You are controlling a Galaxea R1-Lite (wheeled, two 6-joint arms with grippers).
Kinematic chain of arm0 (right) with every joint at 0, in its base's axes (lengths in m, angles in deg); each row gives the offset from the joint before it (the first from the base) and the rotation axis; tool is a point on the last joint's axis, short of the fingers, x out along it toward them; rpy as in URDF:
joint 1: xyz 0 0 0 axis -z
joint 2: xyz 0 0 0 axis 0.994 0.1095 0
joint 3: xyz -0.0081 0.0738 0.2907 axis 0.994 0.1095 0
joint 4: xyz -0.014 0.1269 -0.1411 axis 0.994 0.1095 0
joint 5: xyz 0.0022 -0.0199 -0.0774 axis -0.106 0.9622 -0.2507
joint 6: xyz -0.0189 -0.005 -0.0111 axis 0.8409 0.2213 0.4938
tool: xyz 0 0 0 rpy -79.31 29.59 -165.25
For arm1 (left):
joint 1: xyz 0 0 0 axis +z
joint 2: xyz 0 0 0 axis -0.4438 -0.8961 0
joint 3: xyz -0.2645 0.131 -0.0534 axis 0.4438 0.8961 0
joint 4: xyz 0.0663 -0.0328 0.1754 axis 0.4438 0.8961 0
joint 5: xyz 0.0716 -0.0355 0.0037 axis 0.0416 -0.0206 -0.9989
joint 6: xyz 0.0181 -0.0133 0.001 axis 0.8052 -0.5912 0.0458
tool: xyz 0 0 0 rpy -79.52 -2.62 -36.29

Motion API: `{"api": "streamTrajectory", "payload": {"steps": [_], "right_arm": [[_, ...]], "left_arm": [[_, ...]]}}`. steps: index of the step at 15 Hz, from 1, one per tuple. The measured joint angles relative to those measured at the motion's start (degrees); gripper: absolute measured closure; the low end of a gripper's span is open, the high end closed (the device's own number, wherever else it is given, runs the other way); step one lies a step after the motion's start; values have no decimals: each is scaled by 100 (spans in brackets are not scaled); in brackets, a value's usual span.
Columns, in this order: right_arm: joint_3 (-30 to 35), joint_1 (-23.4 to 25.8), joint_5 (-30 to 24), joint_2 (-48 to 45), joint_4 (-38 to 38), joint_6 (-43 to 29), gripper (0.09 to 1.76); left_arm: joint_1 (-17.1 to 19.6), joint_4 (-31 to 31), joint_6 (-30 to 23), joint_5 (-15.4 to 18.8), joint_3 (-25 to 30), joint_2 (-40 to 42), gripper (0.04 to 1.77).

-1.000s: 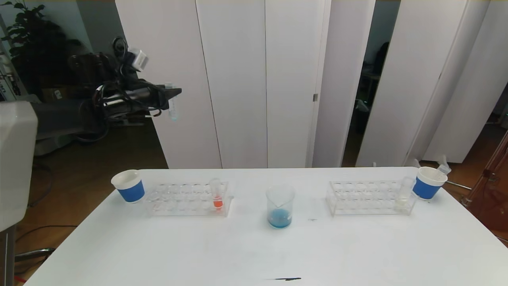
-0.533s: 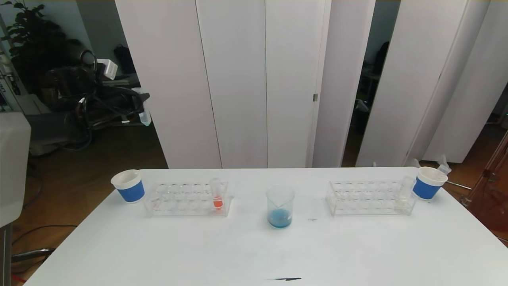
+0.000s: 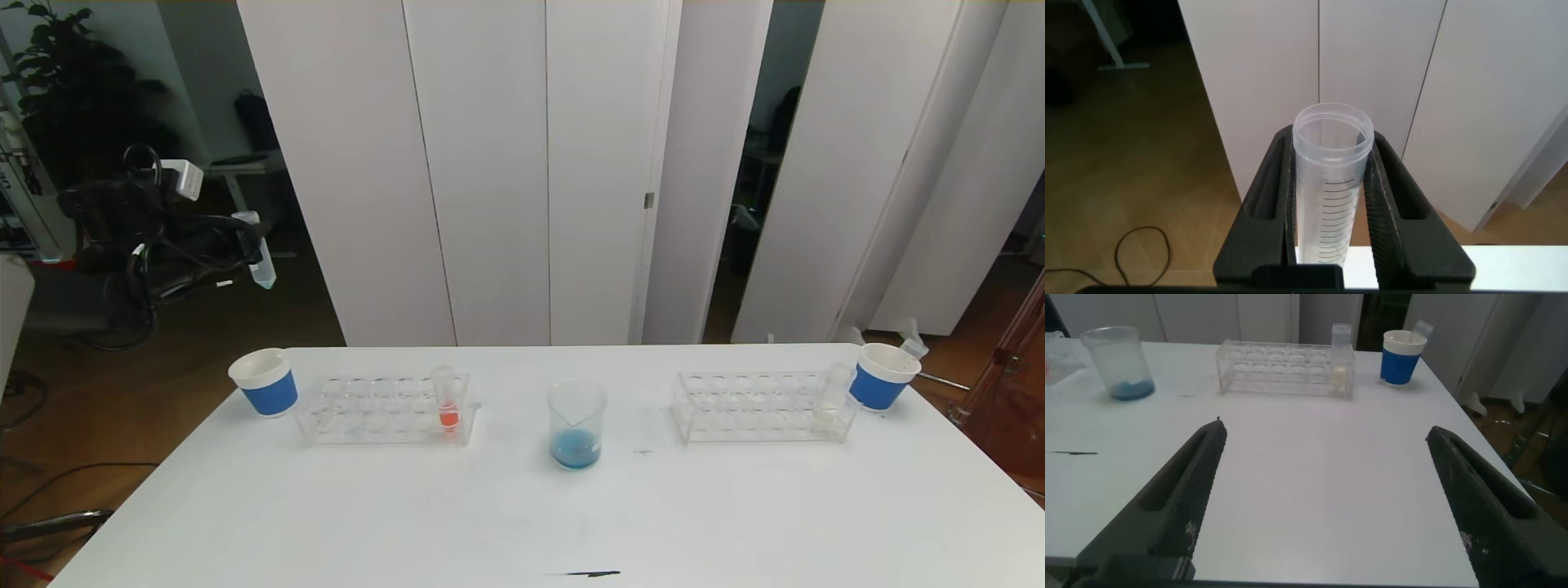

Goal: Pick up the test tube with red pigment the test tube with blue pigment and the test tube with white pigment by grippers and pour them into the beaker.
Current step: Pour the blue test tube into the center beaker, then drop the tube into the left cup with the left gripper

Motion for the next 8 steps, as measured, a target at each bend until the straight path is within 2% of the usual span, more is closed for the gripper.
{"api": "streamTrajectory", "payload": {"steps": [4,8], "right_arm": [[0,0,-1,0,0,0,10],[0,0,0,0,0,0,10]], "left_arm": [[127,-918,4,-28,1106,333,124],[246,-1508,9,-17,1755,421,124]]}}
